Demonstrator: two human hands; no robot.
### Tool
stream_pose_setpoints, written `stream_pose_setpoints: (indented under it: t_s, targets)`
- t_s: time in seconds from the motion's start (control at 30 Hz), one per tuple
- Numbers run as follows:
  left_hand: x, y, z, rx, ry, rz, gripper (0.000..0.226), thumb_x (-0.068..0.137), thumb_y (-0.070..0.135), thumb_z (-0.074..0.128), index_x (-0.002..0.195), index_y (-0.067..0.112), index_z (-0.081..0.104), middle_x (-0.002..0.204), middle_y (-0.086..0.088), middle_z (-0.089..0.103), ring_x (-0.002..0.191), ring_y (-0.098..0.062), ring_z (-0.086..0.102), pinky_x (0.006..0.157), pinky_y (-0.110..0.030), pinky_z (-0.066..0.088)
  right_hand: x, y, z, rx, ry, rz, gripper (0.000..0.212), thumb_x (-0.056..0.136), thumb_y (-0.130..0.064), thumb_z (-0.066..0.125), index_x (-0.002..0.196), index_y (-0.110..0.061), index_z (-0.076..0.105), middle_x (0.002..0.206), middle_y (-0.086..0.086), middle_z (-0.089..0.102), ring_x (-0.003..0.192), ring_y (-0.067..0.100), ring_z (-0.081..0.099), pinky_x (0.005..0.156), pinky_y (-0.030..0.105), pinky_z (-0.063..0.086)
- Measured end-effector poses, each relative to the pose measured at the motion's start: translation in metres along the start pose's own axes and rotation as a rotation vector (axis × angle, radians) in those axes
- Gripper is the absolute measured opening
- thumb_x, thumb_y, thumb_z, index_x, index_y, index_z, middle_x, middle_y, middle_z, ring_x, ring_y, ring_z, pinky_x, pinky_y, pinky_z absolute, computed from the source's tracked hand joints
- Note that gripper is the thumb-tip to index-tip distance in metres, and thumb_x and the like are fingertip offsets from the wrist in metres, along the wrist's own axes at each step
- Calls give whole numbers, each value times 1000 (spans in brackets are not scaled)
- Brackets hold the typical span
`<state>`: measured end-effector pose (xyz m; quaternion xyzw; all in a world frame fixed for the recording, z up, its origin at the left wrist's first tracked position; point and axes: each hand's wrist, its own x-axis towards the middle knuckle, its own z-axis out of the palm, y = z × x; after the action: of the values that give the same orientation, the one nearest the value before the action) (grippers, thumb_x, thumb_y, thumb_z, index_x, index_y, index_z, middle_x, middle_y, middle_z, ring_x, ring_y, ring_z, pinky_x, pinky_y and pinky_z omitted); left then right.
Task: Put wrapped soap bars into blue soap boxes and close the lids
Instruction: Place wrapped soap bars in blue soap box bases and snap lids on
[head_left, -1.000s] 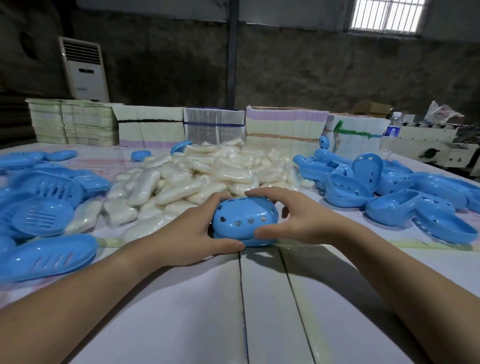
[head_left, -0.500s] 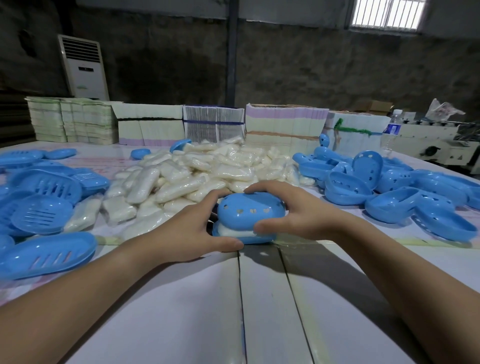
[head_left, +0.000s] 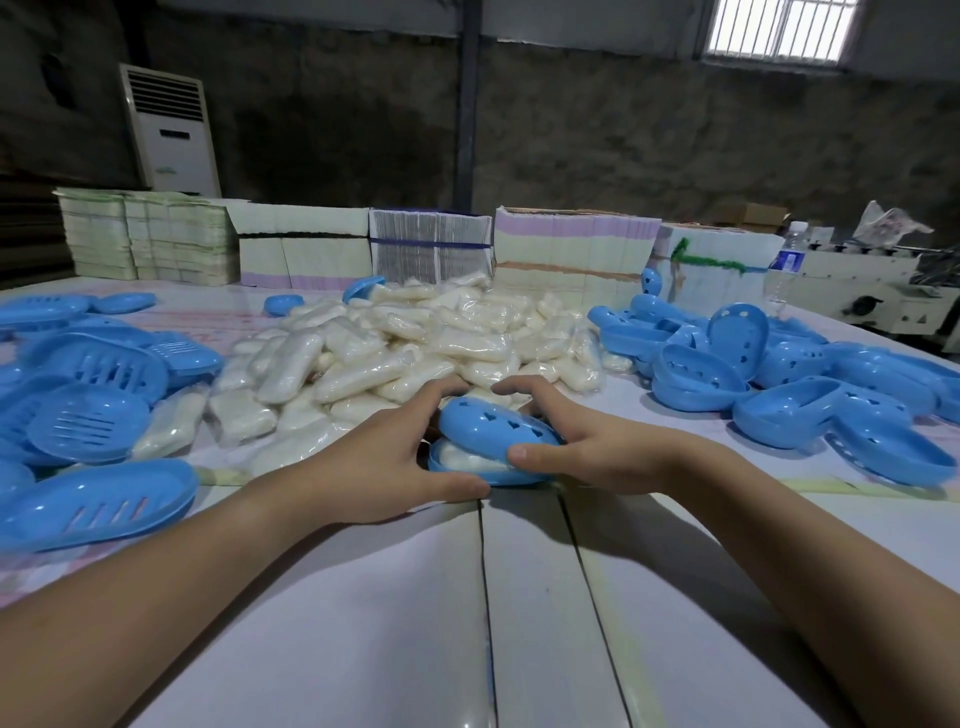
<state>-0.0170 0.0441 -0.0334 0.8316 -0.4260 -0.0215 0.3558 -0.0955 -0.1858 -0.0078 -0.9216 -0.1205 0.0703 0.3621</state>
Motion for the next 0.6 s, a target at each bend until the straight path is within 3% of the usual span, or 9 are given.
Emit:
stream_pose_setpoints:
  t_s: [0.2, 0.43, 0.6]
  targets:
    - [0, 0, 1, 25, 3, -2, 93, 64, 70, 73, 143, 42, 32, 128, 20, 56, 114, -1, 57, 99, -31, 51, 1, -2, 3, -140, 70, -48, 58, 93, -44, 61, 138, -45, 25, 127, -3, 47, 108, 12, 54, 99, 34, 47]
    - [2, -2, 1, 66, 22, -20, 83, 72, 61, 79, 139, 46, 33, 117, 28, 55, 104, 5, 58, 82, -14, 46, 2, -2, 2, -237, 165, -108, 55, 88, -45, 68, 133, -45, 38, 124, -11, 48, 106, -4, 48, 84, 11, 41]
    - [2, -2, 1, 57, 22, -35, 85, 71, 60, 80, 140, 46, 33, 118, 21, 59, 105, 1, 60, 85, -17, 49, 3, 0, 3, -220, 183, -112, 56, 83, -48, 71, 129, -49, 39, 124, -12, 49, 106, -3, 49, 84, 14, 42]
